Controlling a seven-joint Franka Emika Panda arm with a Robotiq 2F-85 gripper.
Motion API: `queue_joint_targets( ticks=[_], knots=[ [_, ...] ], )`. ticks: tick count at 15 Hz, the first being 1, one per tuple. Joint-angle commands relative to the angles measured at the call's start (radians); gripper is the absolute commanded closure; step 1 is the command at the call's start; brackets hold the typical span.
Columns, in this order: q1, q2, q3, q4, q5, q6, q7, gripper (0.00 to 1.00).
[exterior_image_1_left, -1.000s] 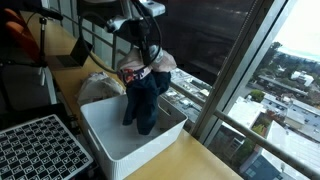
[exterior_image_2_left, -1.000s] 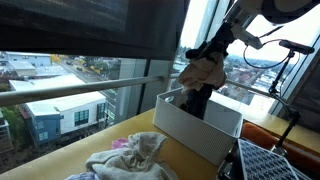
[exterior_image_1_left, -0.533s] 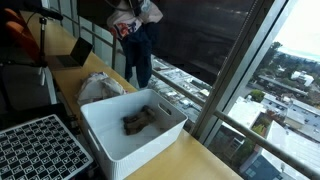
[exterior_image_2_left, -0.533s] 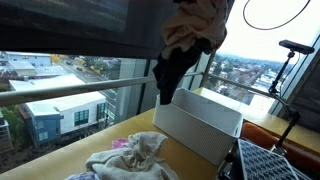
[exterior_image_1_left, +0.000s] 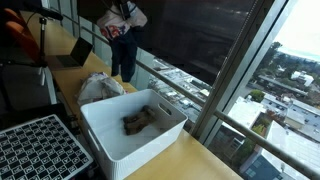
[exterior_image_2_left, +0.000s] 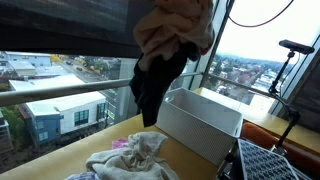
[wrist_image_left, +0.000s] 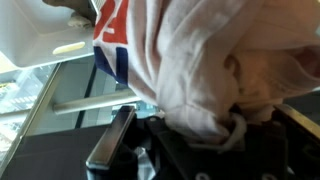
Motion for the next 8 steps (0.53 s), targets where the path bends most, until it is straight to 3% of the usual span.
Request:
queue_joint_targets(
  ticks=[1, 8],
  knots=[
    [0.032, 0.164, -0.029, 0.02, -0.004, 0.019, 0.009, 1.0],
    [0.147, 0.51, -0.104, 0.136, 0.032, -0.028, -0.018, 1.0]
  ],
)
